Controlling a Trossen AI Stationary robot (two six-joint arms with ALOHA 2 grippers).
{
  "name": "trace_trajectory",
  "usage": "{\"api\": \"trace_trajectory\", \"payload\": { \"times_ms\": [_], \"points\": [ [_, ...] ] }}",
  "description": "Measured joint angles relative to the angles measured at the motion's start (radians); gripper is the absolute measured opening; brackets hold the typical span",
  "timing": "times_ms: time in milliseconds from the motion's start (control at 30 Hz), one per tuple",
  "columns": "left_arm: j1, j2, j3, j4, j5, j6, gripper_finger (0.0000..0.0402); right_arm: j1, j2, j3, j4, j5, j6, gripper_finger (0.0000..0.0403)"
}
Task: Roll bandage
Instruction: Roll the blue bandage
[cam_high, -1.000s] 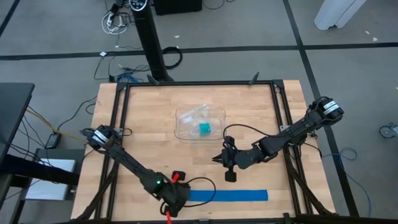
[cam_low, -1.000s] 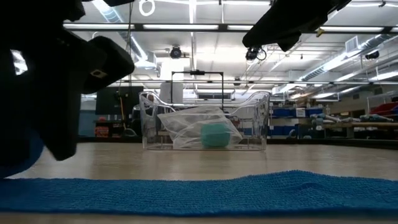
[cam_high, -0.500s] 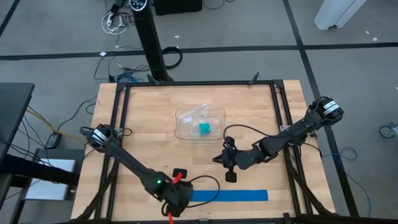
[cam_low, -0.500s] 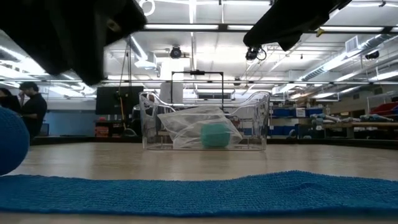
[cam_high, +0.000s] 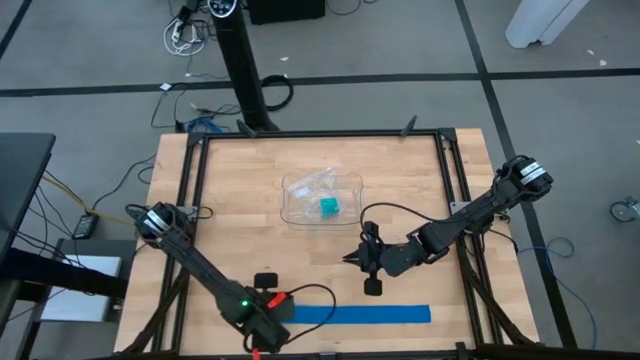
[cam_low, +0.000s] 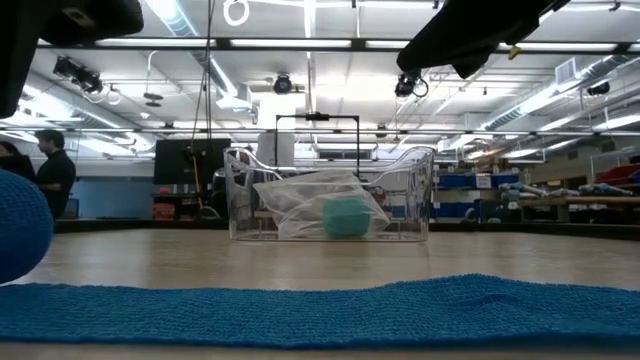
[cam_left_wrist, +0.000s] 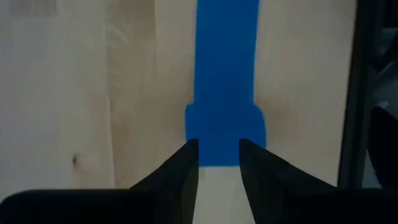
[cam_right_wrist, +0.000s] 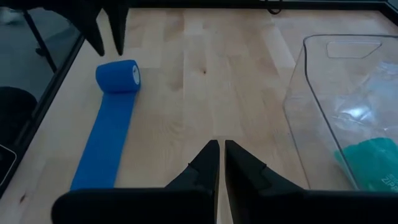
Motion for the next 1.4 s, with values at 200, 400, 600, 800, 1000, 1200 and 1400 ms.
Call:
{"api": "trace_trajectory", "payload": {
  "times_ms": [200,400,600,800,1000,1200,1400],
  "points": [
    [0.008,-0.001,-0.015,-0.017,0.078,0.034,0.0121,0.000,0.000,0.000,0.011,0.001,-0.001,0.0022],
    [0.036,-0.002,-0.069,-0.008,0.107,0.084,0.0121,0.000,0.000,0.000,0.011,0.001,-0.001,0.0022],
    [0.056,-0.002,-0.084,0.032,0.096,0.148,0.0121,0.000,0.000,0.000,0.011,0.001,-0.002,0.0022],
    [0.070,-0.002,-0.084,0.093,0.059,0.197,0.0121,0.003,0.000,0.000,0.010,0.001,-0.002,0.0022],
    [0.083,0.017,-0.083,0.130,0.050,0.239,0.0121,0.013,0.000,0.000,0.006,0.000,-0.002,0.0022],
    [0.095,0.034,-0.082,0.213,0.043,0.289,0.0121,0.016,0.000,0.000,0.004,0.002,-0.002,0.0022],
    [0.116,0.037,-0.085,0.250,0.044,0.313,0.0121,0.017,0.000,0.000,0.003,0.002,-0.002,0.0022]
  ]
}}
